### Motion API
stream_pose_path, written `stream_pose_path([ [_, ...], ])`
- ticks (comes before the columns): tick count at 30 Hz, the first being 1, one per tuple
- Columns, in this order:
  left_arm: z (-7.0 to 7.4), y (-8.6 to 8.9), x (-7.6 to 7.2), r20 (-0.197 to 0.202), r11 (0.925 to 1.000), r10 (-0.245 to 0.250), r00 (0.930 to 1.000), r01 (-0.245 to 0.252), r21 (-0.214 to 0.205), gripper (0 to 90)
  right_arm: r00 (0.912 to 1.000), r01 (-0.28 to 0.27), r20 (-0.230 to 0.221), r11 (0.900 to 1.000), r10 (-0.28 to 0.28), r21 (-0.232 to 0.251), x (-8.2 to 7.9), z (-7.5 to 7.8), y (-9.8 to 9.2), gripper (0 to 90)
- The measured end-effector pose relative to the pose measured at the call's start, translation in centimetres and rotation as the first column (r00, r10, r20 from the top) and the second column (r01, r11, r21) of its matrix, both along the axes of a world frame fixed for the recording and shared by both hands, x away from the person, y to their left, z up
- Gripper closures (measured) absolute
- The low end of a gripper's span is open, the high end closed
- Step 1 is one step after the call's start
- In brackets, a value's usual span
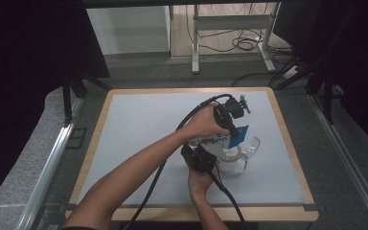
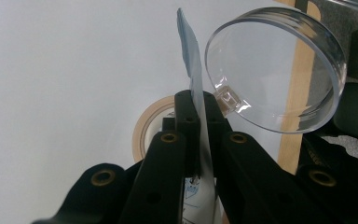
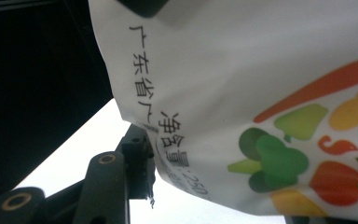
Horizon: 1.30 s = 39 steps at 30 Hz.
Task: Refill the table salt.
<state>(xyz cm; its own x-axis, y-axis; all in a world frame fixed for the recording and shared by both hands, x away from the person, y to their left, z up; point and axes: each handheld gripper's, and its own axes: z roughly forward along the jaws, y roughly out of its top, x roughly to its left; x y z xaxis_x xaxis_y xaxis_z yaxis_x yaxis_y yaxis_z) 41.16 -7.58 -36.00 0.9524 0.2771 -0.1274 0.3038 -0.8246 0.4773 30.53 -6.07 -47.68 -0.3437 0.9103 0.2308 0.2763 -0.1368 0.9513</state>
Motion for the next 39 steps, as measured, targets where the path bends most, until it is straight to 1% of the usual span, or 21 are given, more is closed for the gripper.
stream_pose_path([
  [9,-0.04,-0.14,-0.07,0.006,0.9999,0.002,1.0000,-0.002,0.011,89.9,1.0000,0.004,0.005,1.0000,-0.004,0.009,0.04,-0.04,0.03,51.6],
  [10,-0.03,-0.14,-0.06,0.003,1.0000,0.000,1.0000,0.000,0.009,89.9,1.0000,0.003,0.003,0.9999,-0.003,0.014,0.05,-0.06,0.02,51.7],
  [13,-0.04,-0.11,0.00,0.000,1.0000,0.002,1.0000,-0.002,0.005,89.9,1.0000,0.006,0.008,0.9999,-0.006,0.010,-0.04,-0.22,-0.03,51.6],
  [18,-0.27,-0.30,0.05,0.005,0.9997,-0.004,1.0000,0.004,0.022,89.9,1.0000,0.007,0.004,0.9997,-0.007,0.022,-0.06,-0.54,-0.02,51.5],
  [21,-0.22,-0.48,-0.03,0.002,0.9999,0.000,1.0000,0.000,0.014,89.8,0.9999,0.011,0.002,0.9996,-0.011,0.025,-0.04,-0.43,-0.12,51.5],
  [23,-0.22,-0.63,-0.06,0.008,0.9995,-0.010,0.9999,0.009,0.031,89.8,0.9999,0.016,0.000,0.9992,-0.016,0.035,-0.02,-0.34,-0.15,51.6],
  [25,-0.16,-0.70,-0.13,0.007,0.9994,-0.011,0.9999,0.011,0.031,89.8,0.9998,0.016,-0.013,0.9983,-0.015,0.056,0.01,-0.16,-0.18,51.8],
  [27,-0.07,-0.62,-0.10,0.005,0.9996,-0.010,0.9999,0.010,0.025,89.9,0.9998,0.020,-0.010,0.9981,-0.019,0.058,-0.05,-0.05,-0.17,51.8],
  [29,-0.07,-0.60,-0.11,0.006,0.9994,-0.011,0.9999,0.011,0.033,89.9,0.9998,0.019,-0.009,0.9980,-0.019,0.060,-0.08,-0.02,-0.16,51.8],
  [33,0.01,-0.55,-0.17,0.008,0.9994,-0.010,0.9999,0.010,0.032,89.8,0.9998,0.021,-0.009,0.9975,-0.020,0.068,-0.08,0.03,-0.06,51.9],
  [39,0.15,-0.45,-0.22,0.011,0.9995,-0.011,0.9999,0.011,0.029,89.8,0.9998,0.021,0.001,0.9978,-0.021,0.063,-0.08,0.25,0.00,51.9],
])
